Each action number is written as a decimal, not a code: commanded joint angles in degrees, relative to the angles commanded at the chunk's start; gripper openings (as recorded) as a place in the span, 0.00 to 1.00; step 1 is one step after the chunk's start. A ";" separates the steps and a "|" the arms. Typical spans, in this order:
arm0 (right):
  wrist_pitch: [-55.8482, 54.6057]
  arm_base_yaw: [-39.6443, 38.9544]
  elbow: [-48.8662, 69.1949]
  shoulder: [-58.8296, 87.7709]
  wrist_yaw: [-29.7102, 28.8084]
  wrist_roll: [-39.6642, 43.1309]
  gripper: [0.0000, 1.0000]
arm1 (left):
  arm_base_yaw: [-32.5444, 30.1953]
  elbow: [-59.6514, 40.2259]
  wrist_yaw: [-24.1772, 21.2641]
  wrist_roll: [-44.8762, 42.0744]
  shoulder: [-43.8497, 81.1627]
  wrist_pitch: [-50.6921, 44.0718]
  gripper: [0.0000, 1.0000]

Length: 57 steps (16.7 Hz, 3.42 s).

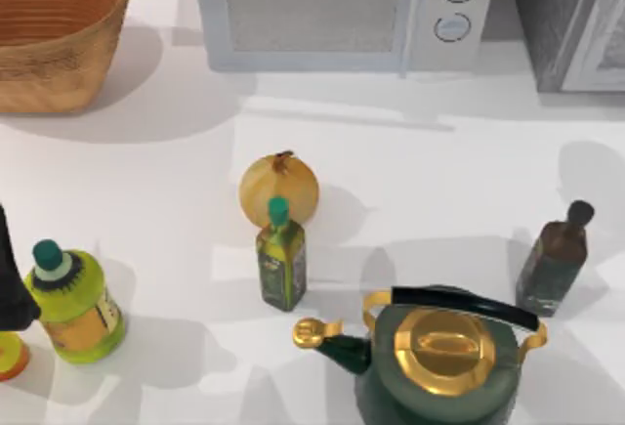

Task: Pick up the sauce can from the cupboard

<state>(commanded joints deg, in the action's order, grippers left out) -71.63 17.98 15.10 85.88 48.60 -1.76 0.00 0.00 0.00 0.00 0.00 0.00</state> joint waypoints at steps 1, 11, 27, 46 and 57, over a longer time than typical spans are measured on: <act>-1.93 0.51 0.40 2.32 1.30 -0.04 0.00 | 0.00 0.00 0.00 0.00 0.00 0.00 1.00; -21.79 5.61 4.63 25.61 14.59 -0.43 0.00 | 0.00 0.00 0.00 0.00 0.00 0.00 1.00; -29.03 2.28 8.45 32.38 14.76 0.00 0.00 | 0.00 0.00 0.00 0.00 0.00 0.00 1.00; -28.66 -4.93 13.26 41.63 6.73 0.42 0.53 | 0.00 0.00 0.00 0.00 0.00 0.00 1.00; -28.66 -4.93 13.26 41.63 6.73 0.42 1.00 | 0.00 0.00 0.00 0.00 0.00 0.00 1.00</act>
<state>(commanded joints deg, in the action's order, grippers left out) -100.29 13.05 28.36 127.51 55.33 -1.35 0.00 0.00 0.00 0.00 0.00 0.00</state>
